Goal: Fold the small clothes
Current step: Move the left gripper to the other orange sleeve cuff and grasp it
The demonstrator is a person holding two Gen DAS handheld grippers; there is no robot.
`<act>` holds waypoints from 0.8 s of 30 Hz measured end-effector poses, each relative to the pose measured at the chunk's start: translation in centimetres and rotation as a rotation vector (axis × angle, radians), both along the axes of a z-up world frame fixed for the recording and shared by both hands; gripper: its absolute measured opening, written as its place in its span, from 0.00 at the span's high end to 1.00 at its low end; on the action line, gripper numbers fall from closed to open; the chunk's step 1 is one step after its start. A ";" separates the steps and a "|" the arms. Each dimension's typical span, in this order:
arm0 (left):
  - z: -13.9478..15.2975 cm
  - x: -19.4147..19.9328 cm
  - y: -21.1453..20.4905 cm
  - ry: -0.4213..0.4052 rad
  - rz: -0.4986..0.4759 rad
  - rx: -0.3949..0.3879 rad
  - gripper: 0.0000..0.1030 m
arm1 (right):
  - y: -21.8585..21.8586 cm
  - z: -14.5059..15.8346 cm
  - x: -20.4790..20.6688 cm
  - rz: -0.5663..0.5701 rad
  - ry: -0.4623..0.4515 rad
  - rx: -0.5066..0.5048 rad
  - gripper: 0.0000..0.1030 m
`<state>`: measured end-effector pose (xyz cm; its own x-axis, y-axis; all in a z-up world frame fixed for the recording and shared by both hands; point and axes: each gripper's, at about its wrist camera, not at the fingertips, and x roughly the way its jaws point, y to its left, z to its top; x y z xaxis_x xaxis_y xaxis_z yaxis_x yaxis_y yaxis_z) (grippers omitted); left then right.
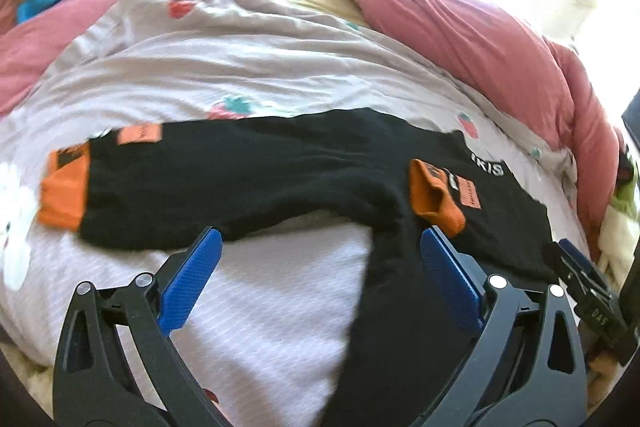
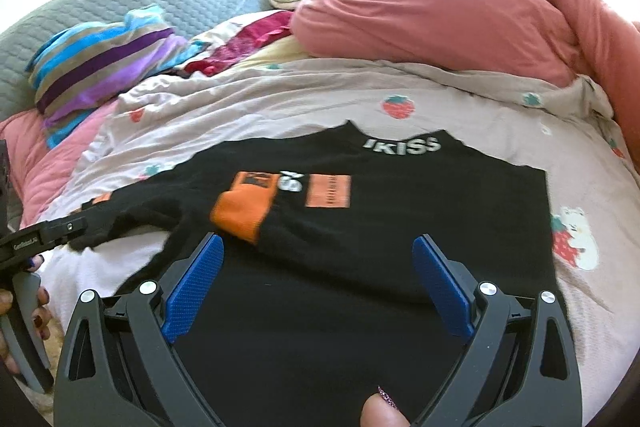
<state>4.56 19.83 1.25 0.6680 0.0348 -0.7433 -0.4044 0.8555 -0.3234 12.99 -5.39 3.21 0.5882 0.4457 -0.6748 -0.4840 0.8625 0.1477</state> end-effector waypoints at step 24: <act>-4.4 -7.5 11.2 0.015 0.400 -0.324 0.12 | 10.7 2.1 -4.1 0.270 -0.022 0.054 0.08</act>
<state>-2.89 31.06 -3.13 0.6390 0.0520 -0.7674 -0.6859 0.4901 -0.5379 8.91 5.36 5.33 0.4576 0.6232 -0.6342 -0.6989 0.6930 0.1767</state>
